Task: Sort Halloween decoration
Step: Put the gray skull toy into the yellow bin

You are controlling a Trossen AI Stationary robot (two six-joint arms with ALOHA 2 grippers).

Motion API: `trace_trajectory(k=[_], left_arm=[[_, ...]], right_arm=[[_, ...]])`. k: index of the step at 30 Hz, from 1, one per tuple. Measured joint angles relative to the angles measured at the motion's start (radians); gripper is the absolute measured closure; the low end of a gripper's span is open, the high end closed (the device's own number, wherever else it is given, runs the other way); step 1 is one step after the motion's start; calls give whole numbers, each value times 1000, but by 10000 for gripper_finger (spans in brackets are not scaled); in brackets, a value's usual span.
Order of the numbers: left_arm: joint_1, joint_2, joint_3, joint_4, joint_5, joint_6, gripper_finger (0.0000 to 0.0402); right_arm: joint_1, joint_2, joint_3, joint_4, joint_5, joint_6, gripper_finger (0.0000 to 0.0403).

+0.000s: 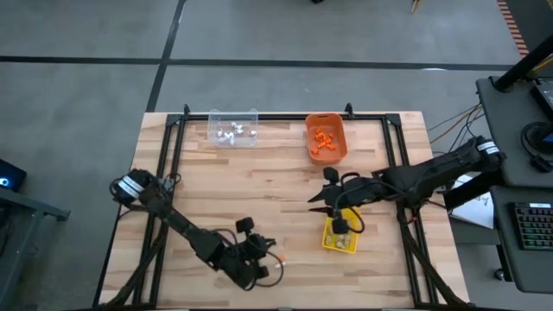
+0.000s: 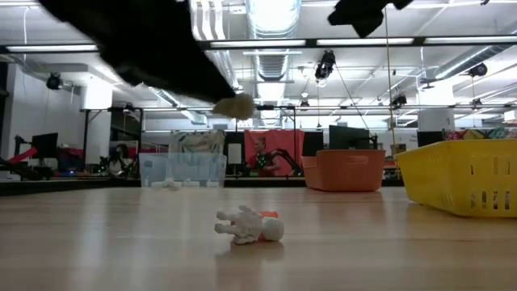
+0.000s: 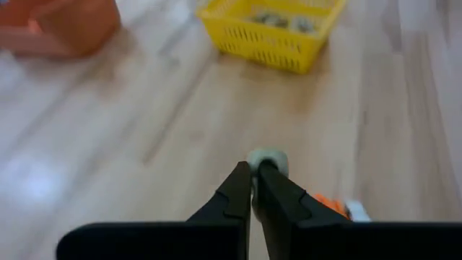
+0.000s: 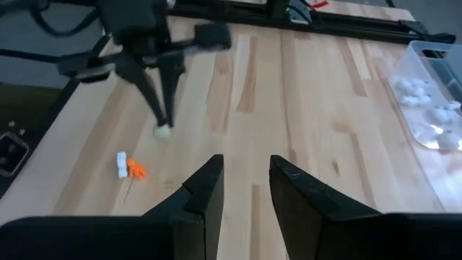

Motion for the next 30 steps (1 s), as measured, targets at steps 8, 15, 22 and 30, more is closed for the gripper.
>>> trace_trajectory(k=[8,15,22,30], left_arm=[[131,-20,43,136,117,297,401],[245,-12,54,415,221,538,402],[306,58,53,706,265,604,402],[326,171,118,798,269,600,402]], right_arm=[[38,-118,-9,-133,-2,-4,300],[102,-208,-33,-142,-3,-20,300],[147,-260,-84,-79,-3,-29,300],[185,-269,-92,-67,-3,-36,300]])
